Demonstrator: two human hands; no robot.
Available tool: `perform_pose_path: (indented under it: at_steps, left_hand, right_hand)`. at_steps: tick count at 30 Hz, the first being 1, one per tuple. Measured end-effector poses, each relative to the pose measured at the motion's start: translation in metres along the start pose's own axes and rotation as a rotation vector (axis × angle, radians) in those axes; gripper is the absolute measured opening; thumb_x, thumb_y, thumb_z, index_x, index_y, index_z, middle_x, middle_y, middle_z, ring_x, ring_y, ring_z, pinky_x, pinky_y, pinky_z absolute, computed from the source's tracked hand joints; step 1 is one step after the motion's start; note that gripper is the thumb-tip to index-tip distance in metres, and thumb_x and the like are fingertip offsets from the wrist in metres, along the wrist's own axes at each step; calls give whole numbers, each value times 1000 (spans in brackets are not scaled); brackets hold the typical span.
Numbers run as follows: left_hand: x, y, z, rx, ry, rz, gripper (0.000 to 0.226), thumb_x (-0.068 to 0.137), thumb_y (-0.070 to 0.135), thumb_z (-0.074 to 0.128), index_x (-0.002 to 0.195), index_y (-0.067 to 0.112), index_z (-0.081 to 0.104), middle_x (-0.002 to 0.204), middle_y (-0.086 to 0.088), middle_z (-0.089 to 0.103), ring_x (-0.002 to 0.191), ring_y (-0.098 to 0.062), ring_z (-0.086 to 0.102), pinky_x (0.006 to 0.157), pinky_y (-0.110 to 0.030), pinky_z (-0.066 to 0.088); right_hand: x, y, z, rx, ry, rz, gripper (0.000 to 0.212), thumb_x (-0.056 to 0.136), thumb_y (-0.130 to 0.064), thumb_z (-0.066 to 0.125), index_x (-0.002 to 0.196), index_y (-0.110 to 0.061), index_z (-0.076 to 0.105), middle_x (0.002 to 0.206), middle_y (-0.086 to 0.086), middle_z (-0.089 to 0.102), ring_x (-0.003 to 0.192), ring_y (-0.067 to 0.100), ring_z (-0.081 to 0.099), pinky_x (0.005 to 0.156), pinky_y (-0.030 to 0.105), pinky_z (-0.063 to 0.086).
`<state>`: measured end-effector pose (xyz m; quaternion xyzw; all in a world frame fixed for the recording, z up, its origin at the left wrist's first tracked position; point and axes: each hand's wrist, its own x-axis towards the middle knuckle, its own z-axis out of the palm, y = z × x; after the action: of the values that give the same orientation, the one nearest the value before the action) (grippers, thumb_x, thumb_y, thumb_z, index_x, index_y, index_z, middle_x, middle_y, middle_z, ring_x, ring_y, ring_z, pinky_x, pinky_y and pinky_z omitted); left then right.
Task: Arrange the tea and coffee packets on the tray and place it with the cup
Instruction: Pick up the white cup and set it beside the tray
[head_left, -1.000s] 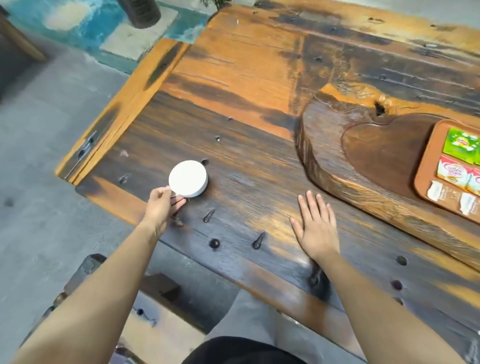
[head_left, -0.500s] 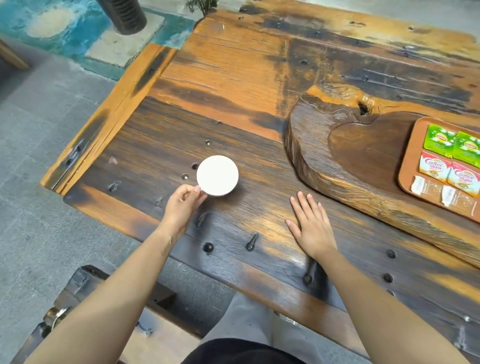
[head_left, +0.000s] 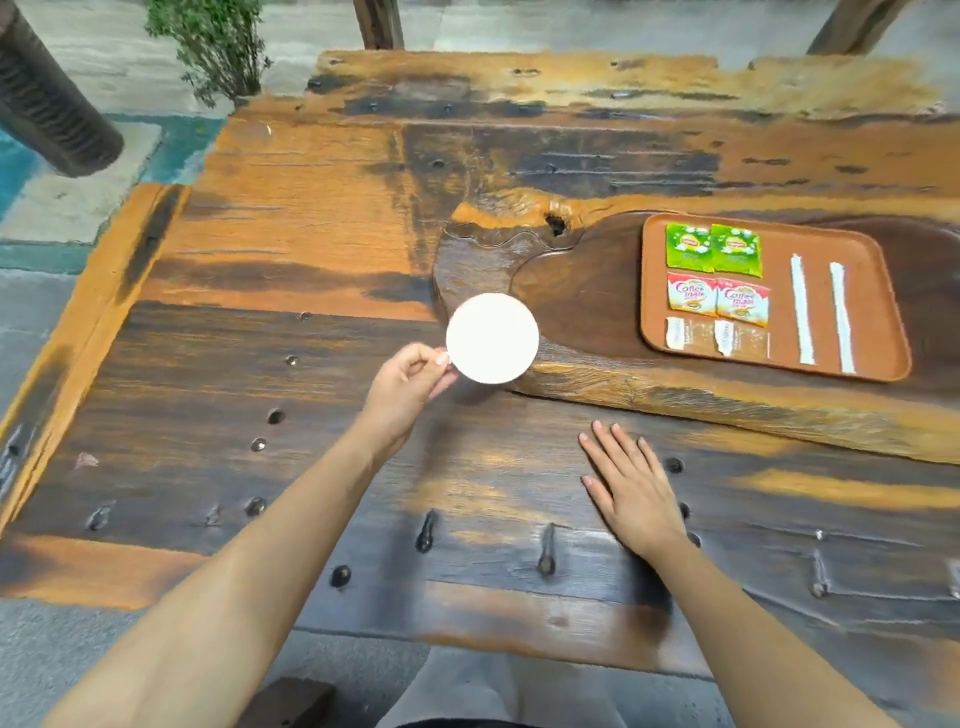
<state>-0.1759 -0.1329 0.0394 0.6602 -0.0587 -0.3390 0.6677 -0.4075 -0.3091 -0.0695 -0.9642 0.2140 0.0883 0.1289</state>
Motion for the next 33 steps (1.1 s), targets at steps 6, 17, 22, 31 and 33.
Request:
perform_pose_path:
  at_steps: [6,17,22,31,33]
  left_hand:
    - [37,10,63,38,-133,-6,19,91,4,48,75,9,56,94,-7,65,94,-13,63,81,-13,54]
    - [101,16,119,71,-216,-149,17,92,7,48,77,7,54,88,-10,67,87,-14,66,85,-22,54]
    - [117,14,125,74,-206,-195,20,94,6,45,76,5,53,88,-12,64,80,-10,66,82,-17,53]
    - [136,16,119,119,-229,-217,20,95,10,44,78,8,54,88,-9,64,70,-6,70,78,-16,56]
    - [138,18,119,189,-218,-198,20,95,12,44,78,10,54,86,-6,64,70,-4,69,75,-14,56]
  right_hand:
    - [-8,11,3,72,47,114,58,94,-51,8,142,-29,31,151,-8,33,140,8,18,115,29,-2]
    - [-9,13,9,139,169,343,48,93,-36,31,139,-25,39,149,-3,38,139,14,28,116,32,3]
    - [-8,14,13,123,166,348,48,94,-36,32,140,-26,38,150,-4,36,140,14,29,115,37,13]
    - [-8,15,12,125,167,346,48,93,-37,32,140,-26,38,150,-5,36,139,14,29,114,39,17]
    - [-8,15,12,126,168,344,48,93,-37,32,140,-27,37,151,-5,35,140,14,28,114,40,17]
